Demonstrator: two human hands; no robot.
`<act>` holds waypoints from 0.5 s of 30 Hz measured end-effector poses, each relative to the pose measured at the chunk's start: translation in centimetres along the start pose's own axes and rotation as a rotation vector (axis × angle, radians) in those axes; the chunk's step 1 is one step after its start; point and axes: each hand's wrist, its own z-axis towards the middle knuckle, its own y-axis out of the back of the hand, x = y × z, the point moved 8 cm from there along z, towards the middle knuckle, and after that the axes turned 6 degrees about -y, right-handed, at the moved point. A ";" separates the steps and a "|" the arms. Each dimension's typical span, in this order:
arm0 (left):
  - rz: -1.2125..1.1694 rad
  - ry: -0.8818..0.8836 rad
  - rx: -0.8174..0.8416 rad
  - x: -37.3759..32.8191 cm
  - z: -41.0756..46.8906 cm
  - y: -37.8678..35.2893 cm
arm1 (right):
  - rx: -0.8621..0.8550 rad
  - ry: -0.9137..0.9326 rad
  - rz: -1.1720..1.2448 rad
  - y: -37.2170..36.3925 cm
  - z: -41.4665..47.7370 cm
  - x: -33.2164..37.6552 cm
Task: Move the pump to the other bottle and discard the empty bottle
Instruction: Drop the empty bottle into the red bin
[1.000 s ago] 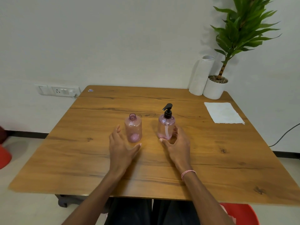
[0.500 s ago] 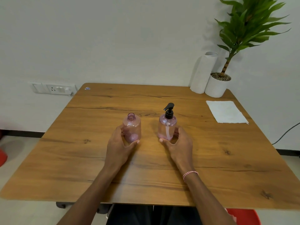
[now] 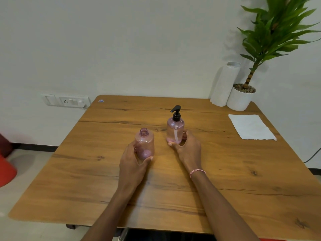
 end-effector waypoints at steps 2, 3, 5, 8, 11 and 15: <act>0.002 0.004 0.002 0.0 0.0 0.0 | 0.006 -0.004 -0.008 -0.2 0.2 -0.2; 0.007 0.006 0.004 0.0 0.1 0.0 | 0.014 -0.009 -0.006 -0.3 0.2 -0.5; 0.013 0.012 0.006 0.0 0.1 0.0 | 0.037 -0.023 0.038 -0.2 0.1 -0.6; 0.006 0.023 -0.001 -0.1 -0.1 0.2 | 0.038 -0.060 0.156 1.4 -1.5 -0.2; -0.042 0.069 0.010 -0.3 -0.7 0.2 | 0.063 -0.071 0.307 3.1 -5.3 -0.3; -0.082 0.061 0.124 -2.4 -2.9 -1.3 | 0.328 0.022 0.320 2.6 -10.2 -0.9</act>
